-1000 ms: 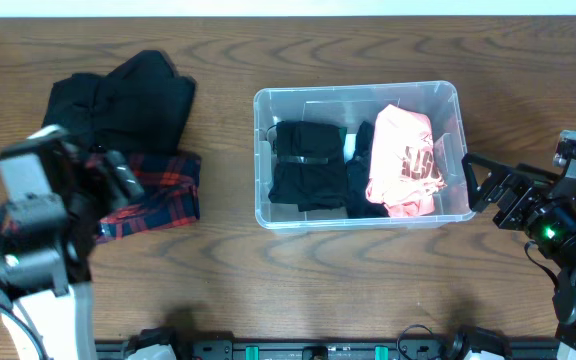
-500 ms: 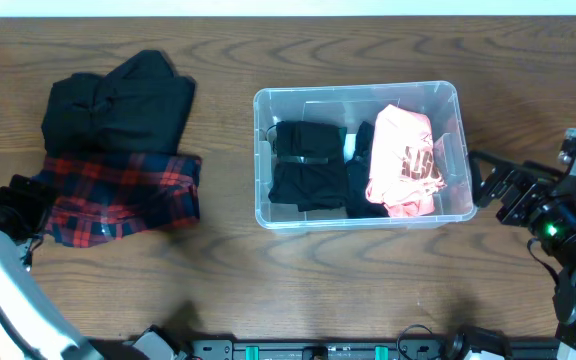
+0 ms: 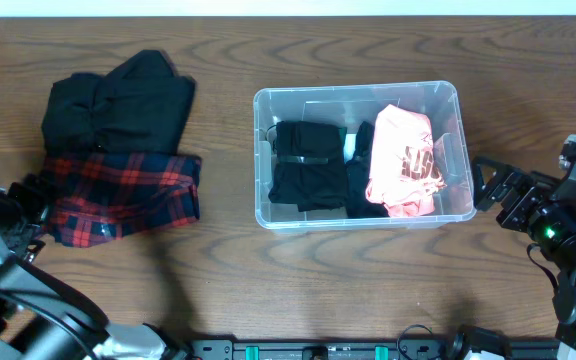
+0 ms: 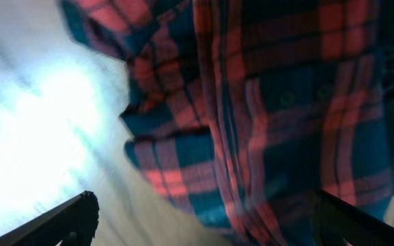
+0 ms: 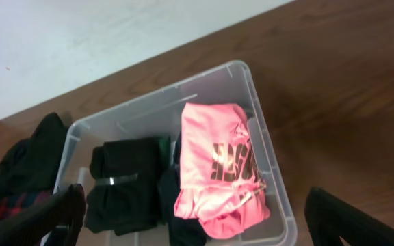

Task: Pack container
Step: 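Grasp the red plaid shirt's edge with the left gripper, then lift the plaid shirt and swing it over the bin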

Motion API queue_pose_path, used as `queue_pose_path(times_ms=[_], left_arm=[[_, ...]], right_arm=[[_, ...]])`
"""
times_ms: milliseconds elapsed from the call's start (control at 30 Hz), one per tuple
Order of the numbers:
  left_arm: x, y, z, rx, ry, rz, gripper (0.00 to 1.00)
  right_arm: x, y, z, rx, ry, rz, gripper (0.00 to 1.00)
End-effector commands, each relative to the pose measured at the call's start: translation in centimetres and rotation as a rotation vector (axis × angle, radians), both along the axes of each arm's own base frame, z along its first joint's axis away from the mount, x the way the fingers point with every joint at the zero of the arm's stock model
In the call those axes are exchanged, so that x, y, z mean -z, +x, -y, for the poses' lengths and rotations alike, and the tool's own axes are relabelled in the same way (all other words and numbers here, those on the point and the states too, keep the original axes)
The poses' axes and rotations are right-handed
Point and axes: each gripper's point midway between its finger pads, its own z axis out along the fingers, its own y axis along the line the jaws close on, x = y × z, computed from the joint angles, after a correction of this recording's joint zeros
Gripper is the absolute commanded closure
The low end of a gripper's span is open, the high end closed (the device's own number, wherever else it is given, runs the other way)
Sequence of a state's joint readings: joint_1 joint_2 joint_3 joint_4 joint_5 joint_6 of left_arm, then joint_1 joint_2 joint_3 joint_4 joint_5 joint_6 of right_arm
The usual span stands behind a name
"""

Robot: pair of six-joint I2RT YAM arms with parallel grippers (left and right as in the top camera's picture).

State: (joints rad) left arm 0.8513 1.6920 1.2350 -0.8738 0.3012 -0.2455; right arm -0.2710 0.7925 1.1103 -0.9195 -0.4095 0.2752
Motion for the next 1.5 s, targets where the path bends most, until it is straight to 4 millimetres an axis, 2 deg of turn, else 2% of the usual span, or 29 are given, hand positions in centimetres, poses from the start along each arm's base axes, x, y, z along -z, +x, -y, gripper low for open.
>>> queue_pose_path(times_ms=[0,100,200,433,567,600,667,767,833,867,967,1100,1167,1233,1267,1367,1467], left_arm=[[0.9,0.3,-0.6,0.065,-0.046,0.051,0.02],[2.7,-0.4,-1.4,0.029,-0.101,0.046,0.02],[3.5,1.3,-1.2,0.073,-0.176,0.17,0.02],[7.4,1.9,-0.5,0.102,-0.24,0.135,0.02],[8.5,2.6,0.4,0.13,-0.255,0.122,0.01],[8.6,2.8,0.6,0.137,-0.257,0.119,0.05],[8.6,3.0,0.9,0.148,-0.258,0.117,0.24],[8.6,3.0,1.0,0.15,-0.262,0.116,0.45],[8.4,3.2,1.2,0.151,-0.271,0.129,0.7],[8.2,3.5,1.5,0.15,-0.288,0.149,0.79],[7.1,3.6,2.2,0.147,-0.323,0.175,0.92],[3.2,3.6,2.9,0.121,-0.32,0.216,0.94],[0.1,3.7,3.4,0.12,-0.293,0.263,0.94],[-4.1,3.6,4.4,0.141,-0.256,0.341,0.94],[-7.6,3.4,5.6,0.165,-0.222,0.413,0.94],[-14.0,3.0,9.1,0.245,-0.159,0.571,0.94],[-19.9,2.4,13.8,0.343,-0.134,0.746,0.94]], right_arm=[[0.0,-0.3,0.3,0.018,-0.003,-0.008,0.01],[0.1,-0.3,0.3,0.018,-0.002,-0.011,0.01],[0.0,-0.3,0.3,0.019,-0.002,-0.011,0.01],[0.1,-0.3,0.3,0.019,-0.002,-0.011,0.01],[0.0,-0.3,0.3,0.019,-0.002,-0.011,0.01],[0.1,-0.3,0.3,0.018,-0.002,-0.011,0.01],[0.1,-0.3,0.3,0.018,-0.002,-0.011,0.01],[0.0,-0.3,0.3,0.019,-0.002,-0.011,0.01],[0.1,-0.3,0.3,0.019,-0.002,-0.011,0.01],[0.1,-0.3,0.3,0.019,-0.002,-0.011,0.01],[0.1,-0.3,0.3,0.019,-0.002,-0.011,0.01],[0.0,-0.3,0.3,0.019,-0.002,-0.011,0.01],[0.0,-0.3,0.3,0.018,-0.002,-0.011,0.02],[0.0,-0.3,0.3,0.019,-0.002,-0.011,0.01],[0.0,-0.3,0.3,0.018,-0.002,-0.011,0.01],[0.1,-0.3,0.3,0.018,-0.002,-0.011,0.01],[0.0,-0.3,0.3,0.018,-0.002,-0.011,0.01]])
